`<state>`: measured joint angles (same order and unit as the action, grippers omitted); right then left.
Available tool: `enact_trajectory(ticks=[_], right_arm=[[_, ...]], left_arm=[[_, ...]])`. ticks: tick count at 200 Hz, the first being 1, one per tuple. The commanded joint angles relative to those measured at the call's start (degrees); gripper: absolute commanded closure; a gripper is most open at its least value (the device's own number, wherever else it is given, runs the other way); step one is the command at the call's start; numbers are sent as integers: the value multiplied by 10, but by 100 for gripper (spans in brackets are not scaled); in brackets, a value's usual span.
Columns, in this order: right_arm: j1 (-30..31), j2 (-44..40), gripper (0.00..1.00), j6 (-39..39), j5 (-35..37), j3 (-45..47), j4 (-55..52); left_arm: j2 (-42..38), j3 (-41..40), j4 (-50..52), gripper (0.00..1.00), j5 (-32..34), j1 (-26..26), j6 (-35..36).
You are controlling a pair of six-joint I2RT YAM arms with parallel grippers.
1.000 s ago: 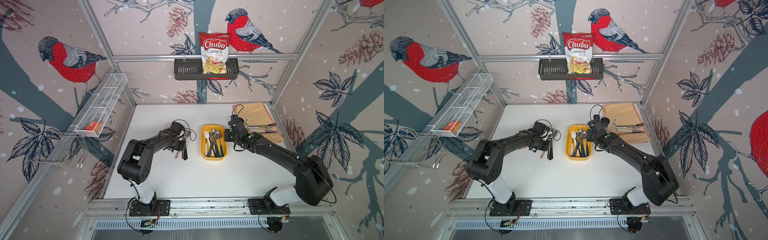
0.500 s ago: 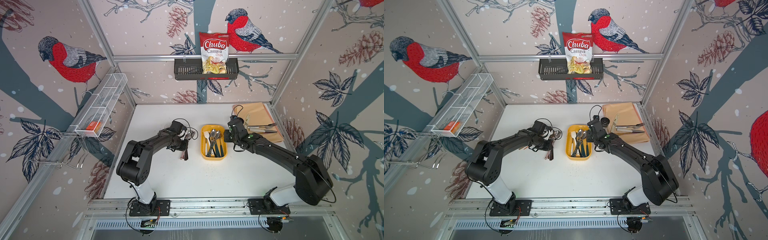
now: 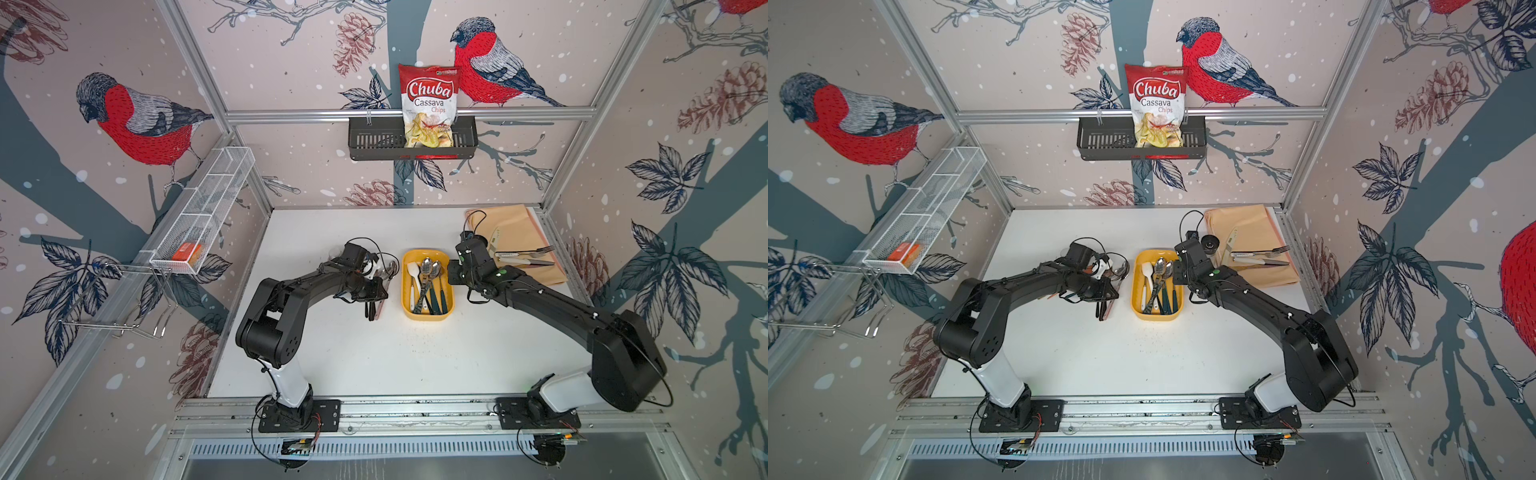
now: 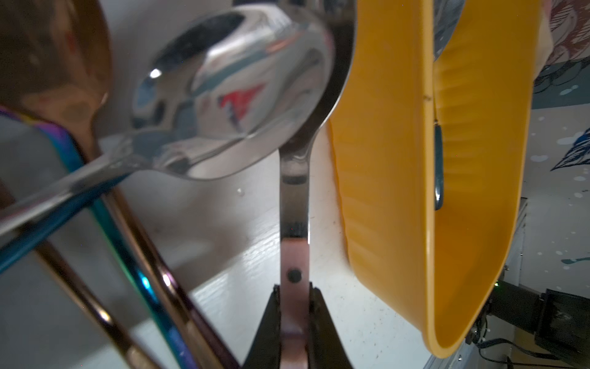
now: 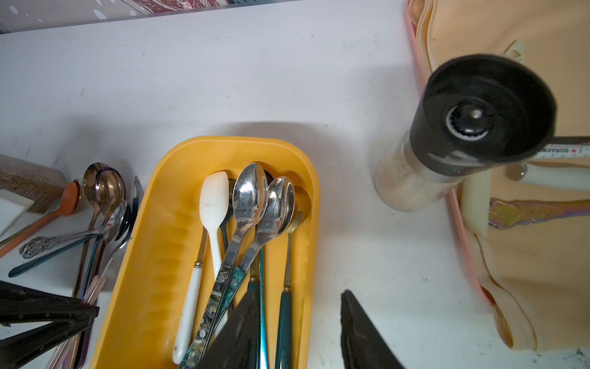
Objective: Put the spoon into the storage box
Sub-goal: Pick up the spoon from the center of the board, then place the spoon in the storage box.
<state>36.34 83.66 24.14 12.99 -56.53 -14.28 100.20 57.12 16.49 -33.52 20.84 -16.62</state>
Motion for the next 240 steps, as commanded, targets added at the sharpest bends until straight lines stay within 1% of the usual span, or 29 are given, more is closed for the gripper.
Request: enact_trajectory(ticks=[1,18,57,83,86,96,121,144,184,215,240], right_arm=[[0,-4,55,-1,1,-1,-6],[0,-3,55,0,1,-1,-6],[2,-4,55,1,2,-2,-7],[3,-4,55,3,4,-2,-7],[3,-3,55,3,5,-2,-7],[3,-3,55,3,5,-2,-7],[4,-4,55,3,7,-2,-7],[4,-11,55,6,19,1,-8],[-3,-47,55,13,39,21,-2],[-8,-64,55,17,37,35,-8],[-10,-77,55,22,41,50,-12]], left_arm=[[1,-15,-58,99,-63,-3,-41],[2,-19,-69,100,-67,-5,-53],[-15,-12,-70,100,-42,-4,-70],[-40,-3,-53,99,2,9,-72],[-42,12,-51,99,6,11,-73],[-49,24,-44,100,21,19,-75],[-60,47,-34,100,60,49,-90],[-61,65,-36,100,104,77,-119],[-36,85,-49,100,177,124,-187],[10,150,-12,100,226,161,-173],[28,154,-22,100,241,171,-186]])
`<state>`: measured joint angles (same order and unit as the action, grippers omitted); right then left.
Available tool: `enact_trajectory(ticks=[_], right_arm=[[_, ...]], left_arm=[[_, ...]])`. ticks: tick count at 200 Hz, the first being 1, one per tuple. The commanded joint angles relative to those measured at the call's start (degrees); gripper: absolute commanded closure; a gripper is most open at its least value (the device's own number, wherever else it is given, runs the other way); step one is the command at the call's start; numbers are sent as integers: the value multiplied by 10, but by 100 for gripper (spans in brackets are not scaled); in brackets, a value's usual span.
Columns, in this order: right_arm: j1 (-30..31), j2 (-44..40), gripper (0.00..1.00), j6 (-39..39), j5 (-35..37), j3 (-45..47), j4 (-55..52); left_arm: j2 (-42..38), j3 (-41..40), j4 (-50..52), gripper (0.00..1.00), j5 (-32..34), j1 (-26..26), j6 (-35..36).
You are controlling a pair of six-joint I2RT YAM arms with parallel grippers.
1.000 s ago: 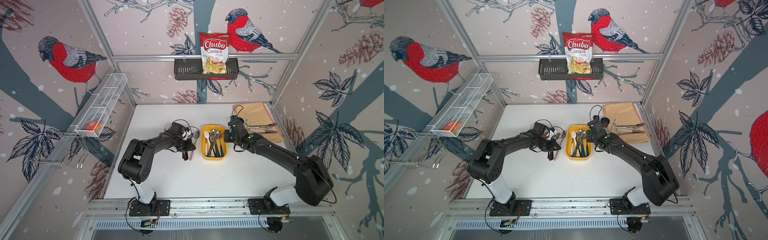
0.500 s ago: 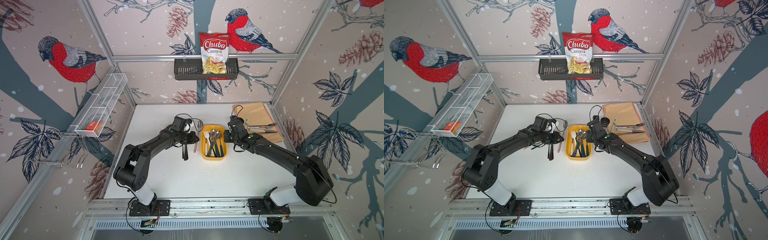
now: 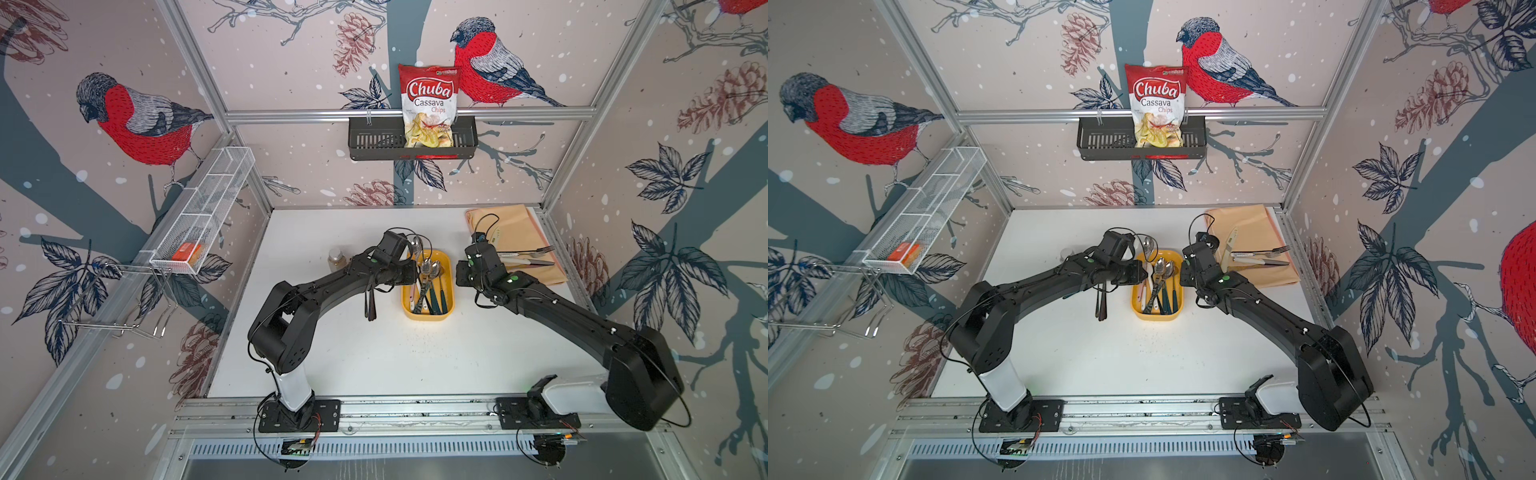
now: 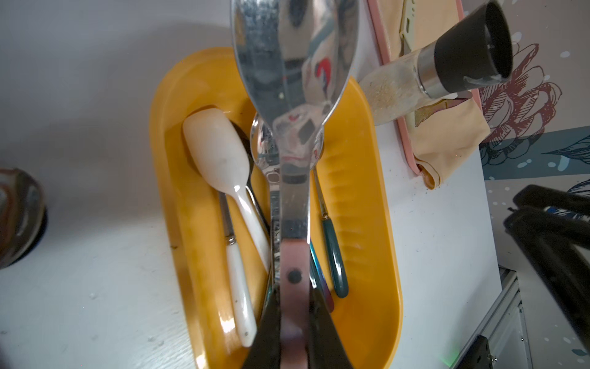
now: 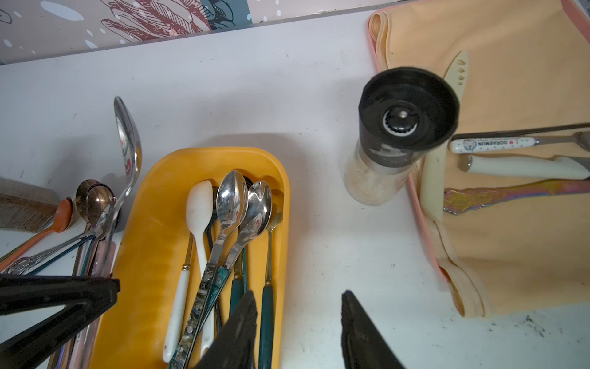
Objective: Put the spoon into the storage box
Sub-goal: Place the spoon in the storage box.
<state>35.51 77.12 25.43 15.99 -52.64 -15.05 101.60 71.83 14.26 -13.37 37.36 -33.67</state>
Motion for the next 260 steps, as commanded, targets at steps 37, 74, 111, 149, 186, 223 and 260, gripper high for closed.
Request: enact_trajectory(ticks=[37,74,111,149,186,223,260], right_arm=[[-6,-36,55,16,20,28,-10],[-11,-49,55,19,24,34,-20],[-11,-51,55,22,26,36,-24],[-12,-44,55,24,23,35,-24],[-12,-37,55,25,24,29,-22],[-12,-28,55,23,25,26,-15],[-12,-9,55,13,20,12,-10]], left_arm=[[35,6,0,100,55,11,-33],[55,12,2,100,65,21,-37],[81,28,21,100,66,29,-33],[100,40,36,100,65,32,-27],[107,46,36,91,50,32,-9],[95,49,39,73,38,38,28],[85,55,61,62,31,42,63]])
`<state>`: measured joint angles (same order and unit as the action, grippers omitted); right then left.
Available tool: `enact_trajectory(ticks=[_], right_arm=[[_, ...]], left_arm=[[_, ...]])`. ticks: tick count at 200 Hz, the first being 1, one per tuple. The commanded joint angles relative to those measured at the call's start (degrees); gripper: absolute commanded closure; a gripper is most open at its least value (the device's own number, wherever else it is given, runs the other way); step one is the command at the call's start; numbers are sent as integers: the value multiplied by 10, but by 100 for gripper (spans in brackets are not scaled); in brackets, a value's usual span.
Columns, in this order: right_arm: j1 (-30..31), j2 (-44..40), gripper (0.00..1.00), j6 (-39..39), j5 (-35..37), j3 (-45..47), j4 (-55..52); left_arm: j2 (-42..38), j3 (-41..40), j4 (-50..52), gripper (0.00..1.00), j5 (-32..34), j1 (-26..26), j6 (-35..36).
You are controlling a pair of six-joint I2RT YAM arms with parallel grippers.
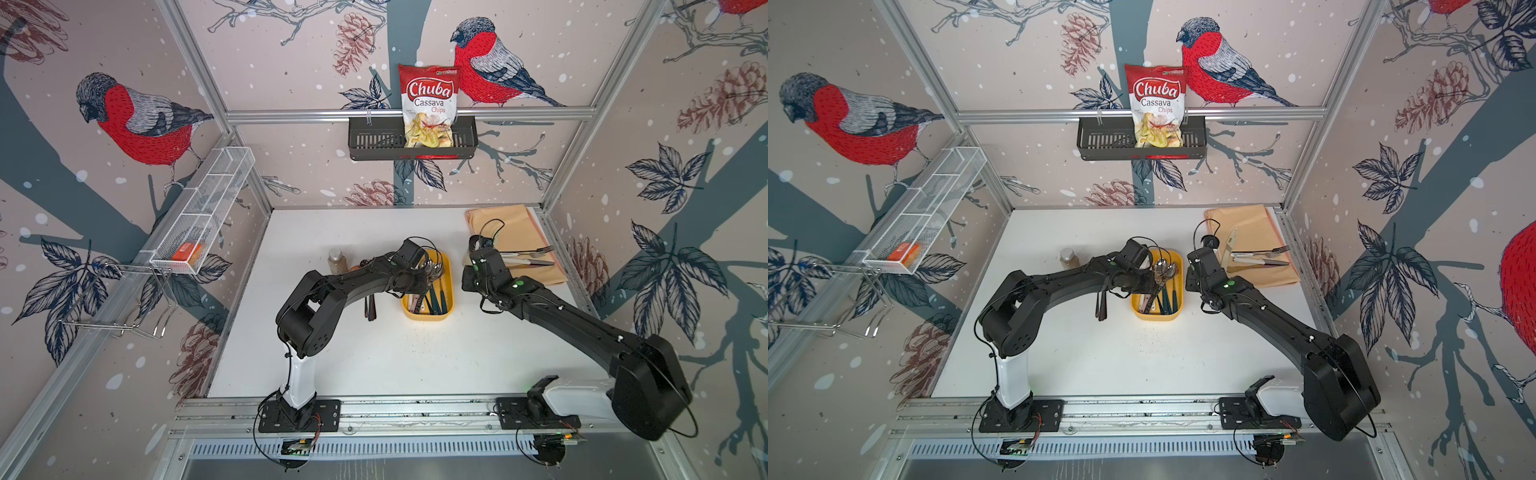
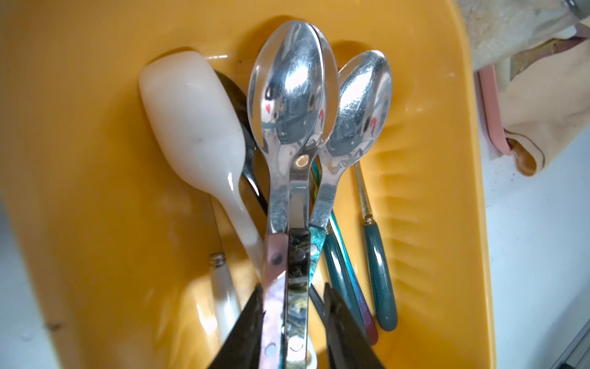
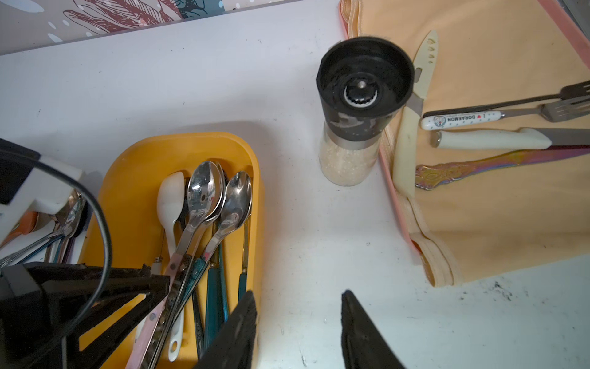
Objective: Put the spoon into the storage box
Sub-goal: Place the spoon in the storage box.
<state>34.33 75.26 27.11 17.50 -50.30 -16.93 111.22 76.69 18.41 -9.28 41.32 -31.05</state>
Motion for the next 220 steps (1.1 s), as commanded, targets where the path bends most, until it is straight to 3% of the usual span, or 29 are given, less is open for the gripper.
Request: enact_trajectory(ticks=[1,47,102,166,220], right_arm=[[0,10,55,-4,5,-12,9],[0,30,55,-18,-6,-28,16],[1,45,55,-31,-14,-39,21],[0,49,55,-33,-20,-38,22],[0,38,55,-28,-17,-26,22]], left_arm=[[-12,7,20,62,-10,3,37],[-90,13,69,61,51,-11,119],[-173,-69,95,60,52,-111,205],[-158,-123,94,52,89,-168,245],[-117,-116,85,49,103,-192,263]])
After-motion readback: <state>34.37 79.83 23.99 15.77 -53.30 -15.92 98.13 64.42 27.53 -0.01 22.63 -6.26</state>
